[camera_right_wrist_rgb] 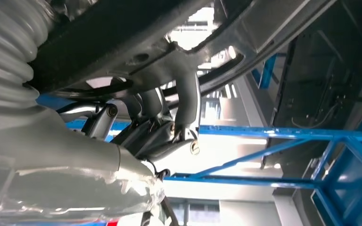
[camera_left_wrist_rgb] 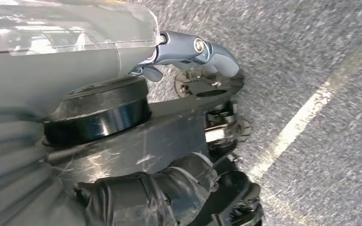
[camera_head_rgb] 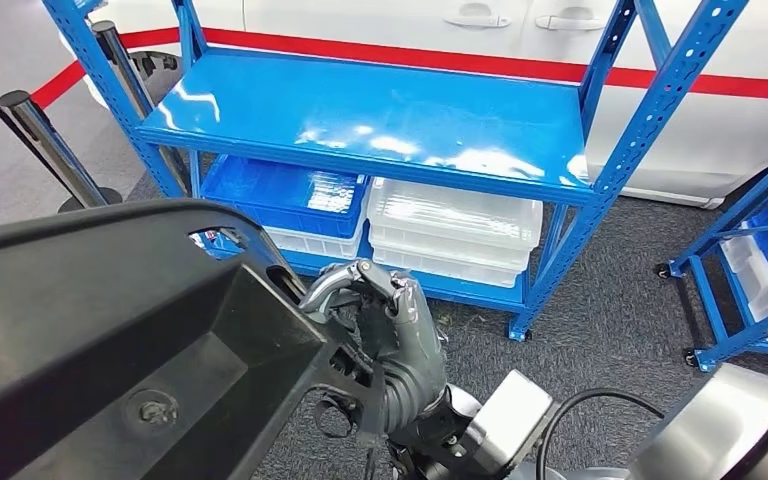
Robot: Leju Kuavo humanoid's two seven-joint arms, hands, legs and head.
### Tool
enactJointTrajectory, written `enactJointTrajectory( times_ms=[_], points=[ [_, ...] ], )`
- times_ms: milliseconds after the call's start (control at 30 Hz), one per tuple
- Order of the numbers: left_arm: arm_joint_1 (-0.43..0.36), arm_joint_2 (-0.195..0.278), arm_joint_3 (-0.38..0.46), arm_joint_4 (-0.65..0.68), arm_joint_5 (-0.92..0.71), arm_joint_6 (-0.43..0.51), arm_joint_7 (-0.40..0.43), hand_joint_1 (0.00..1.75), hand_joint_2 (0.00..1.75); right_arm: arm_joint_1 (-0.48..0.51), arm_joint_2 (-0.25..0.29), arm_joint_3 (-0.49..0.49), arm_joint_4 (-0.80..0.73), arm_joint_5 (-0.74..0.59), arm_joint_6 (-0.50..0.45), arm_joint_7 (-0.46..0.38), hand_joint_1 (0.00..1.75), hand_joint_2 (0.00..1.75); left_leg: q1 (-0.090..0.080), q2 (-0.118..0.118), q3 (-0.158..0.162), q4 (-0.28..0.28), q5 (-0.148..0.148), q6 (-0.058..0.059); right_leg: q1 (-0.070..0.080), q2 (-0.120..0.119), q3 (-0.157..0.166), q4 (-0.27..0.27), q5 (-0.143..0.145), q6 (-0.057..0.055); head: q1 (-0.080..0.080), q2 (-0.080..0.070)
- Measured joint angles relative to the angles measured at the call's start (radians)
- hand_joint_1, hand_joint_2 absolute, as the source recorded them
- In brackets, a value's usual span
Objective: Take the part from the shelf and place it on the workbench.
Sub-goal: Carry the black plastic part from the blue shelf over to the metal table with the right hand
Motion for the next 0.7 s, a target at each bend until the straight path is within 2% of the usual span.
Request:
enactJointTrajectory(
  times_ms=[67, 133, 200, 233, 267, 300, 333, 367, 400, 433, 467, 500, 533, 567, 633, 667, 700],
  points=[
    [0.006, 0.002, 0.000, 0.000, 0.001, 0.004, 0.000, 0.00, 1.75, -0.003, 0.001, 0.000, 0.000, -0.006, 0.000, -0.004, 1.75, 1.75, 0.000, 0.038, -0.023, 0.044, -0.025, -0.011, -0.004, -0.022, 0.006, -0.008, 0.002, -0.009, -0.005, 0.000],
    [0.006, 0.001, 0.000, 0.000, 0.002, 0.004, -0.001, 0.00, 1.75, -0.004, 0.001, 0.000, 0.001, -0.014, 0.000, -0.011, 1.75, 1.75, 0.005, 0.086, -0.079, 0.150, -0.074, -0.023, -0.004, -0.047, 0.011, -0.011, -0.001, -0.013, -0.011, 0.000],
    [0.004, 0.001, 0.000, 0.000, 0.001, 0.004, -0.004, 0.00, 1.75, -0.004, 0.001, 0.000, 0.002, -0.022, 0.000, -0.017, 1.75, 1.75, 0.010, 0.101, -0.131, 0.242, -0.104, -0.030, -0.003, -0.072, 0.014, -0.011, -0.005, -0.014, -0.012, 0.000],
    [0.004, 0.001, 0.000, 0.000, 0.001, 0.004, -0.005, 0.00, 1.75, -0.004, 0.001, 0.000, 0.003, -0.024, 0.000, -0.020, 1.75, 1.75, 0.011, 0.105, -0.137, 0.248, -0.095, -0.030, -0.003, -0.084, 0.018, -0.011, -0.009, -0.014, -0.012, 0.000],
    [0.004, 0.001, 0.000, 0.000, 0.001, 0.004, -0.005, 0.00, 1.75, -0.005, 0.001, 0.000, 0.003, -0.025, 0.000, -0.021, 1.75, 1.75, 0.010, 0.109, -0.124, 0.218, -0.068, -0.027, -0.002, -0.095, 0.023, -0.012, -0.012, -0.014, -0.013, 0.000],
    [0.005, 0.001, 0.000, 0.000, 0.001, 0.004, -0.005, 0.00, 1.75, -0.005, 0.001, 0.000, 0.004, -0.026, 0.000, -0.021, 1.75, 1.75, 0.008, 0.119, -0.096, 0.160, -0.031, -0.021, -0.002, -0.105, 0.029, -0.013, -0.016, -0.013, -0.013, 0.000],
    [0.006, 0.002, 0.000, 0.000, 0.001, 0.005, -0.005, 0.00, 1.75, -0.006, 0.001, 0.000, 0.004, -0.027, 0.000, -0.021, 1.75, 1.75, 0.004, 0.139, -0.063, 0.093, 0.003, -0.013, -0.001, -0.115, 0.037, -0.015, -0.021, -0.012, -0.013, 0.000],
    [0.006, 0.002, 0.000, 0.000, 0.001, 0.005, -0.005, 0.00, 1.75, -0.006, 0.001, 0.000, 0.004, -0.028, 0.000, -0.021, 1.75, 1.75, -0.003, 0.158, -0.035, 0.036, 0.024, -0.004, 0.001, -0.124, 0.044, -0.019, -0.023, -0.009, -0.013, 0.000],
    [0.005, 0.003, 0.000, 0.000, 0.001, 0.005, -0.006, 0.00, 1.75, -0.006, 0.001, 0.000, 0.004, -0.029, 0.000, -0.022, 1.75, 1.75, -0.010, 0.173, -0.017, 0.001, 0.032, 0.004, 0.003, -0.133, 0.049, -0.024, -0.025, -0.005, -0.013, 0.000],
    [0.004, 0.004, 0.000, 0.000, 0.001, 0.006, -0.006, 0.00, 1.75, -0.006, 0.001, 0.000, 0.006, -0.031, 0.000, -0.023, 1.75, 1.75, -0.016, 0.178, -0.011, -0.014, 0.029, 0.009, 0.005, -0.142, 0.053, -0.030, -0.026, -0.001, -0.014, 0.000],
    [0.004, 0.004, 0.000, 0.000, 0.001, 0.007, -0.007, 0.00, 1.75, -0.006, 0.002, 0.000, 0.007, -0.034, 0.000, -0.026, 1.75, 1.75, -0.018, 0.171, -0.009, -0.020, 0.029, 0.012, 0.006, -0.152, 0.058, -0.036, -0.026, 0.004, -0.014, 0.000],
    [0.006, 0.004, 0.000, 0.000, 0.001, 0.008, -0.007, 0.00, 1.75, -0.007, 0.002, 0.000, 0.008, -0.038, 0.000, -0.030, 1.75, 1.75, -0.013, 0.160, -0.004, -0.028, 0.031, 0.015, 0.007, -0.159, 0.061, -0.039, -0.029, 0.010, -0.014, 0.000],
    [0.008, 0.004, 0.000, 0.000, 0.001, 0.009, -0.007, 0.00, 1.75, -0.008, 0.002, 0.000, 0.010, -0.042, 0.000, -0.034, 1.75, 1.75, -0.009, 0.150, 0.003, -0.039, 0.034, 0.018, 0.008, -0.152, 0.064, -0.035, -0.035, 0.014, -0.013, 0.000],
    [0.010, 0.004, 0.000, 0.000, 0.001, 0.010, -0.007, 0.00, 1.75, -0.009, 0.003, 0.000, 0.012, -0.046, 0.000, -0.039, 1.75, 1.75, -0.005, 0.140, 0.012, -0.050, 0.037, 0.021, 0.009, -0.134, 0.058, -0.014, -0.049, 0.016, -0.013, 0.000],
    [0.007, 0.003, 0.000, 0.000, 0.001, 0.012, -0.007, 0.00, 1.75, -0.009, 0.003, 0.000, 0.017, -0.051, 0.000, -0.045, 1.75, 1.75, -0.003, 0.121, 0.025, -0.061, 0.037, 0.031, 0.011, -0.084, 0.009, 0.089, -0.096, 0.015, -0.014, 0.000],
    [0.004, 0.002, 0.000, 0.000, 0.001, 0.012, -0.007, 0.00, 1.75, -0.008, 0.003, 0.000, 0.019, -0.053, 0.000, -0.049, 1.75, 1.75, -0.003, 0.110, 0.026, -0.059, 0.035, 0.036, 0.012, -0.068, -0.029, 0.154, -0.121, 0.014, -0.015, 0.000],
    [0.003, 0.002, 0.000, 0.000, 0.000, 0.012, -0.006, 0.00, 1.75, -0.008, 0.003, 0.000, 0.021, -0.054, 0.000, -0.051, 1.75, 1.75, -0.003, 0.098, 0.027, -0.057, 0.032, 0.038, 0.012, -0.061, -0.063, 0.204, -0.131, 0.014, -0.015, 0.000]
  ],
)
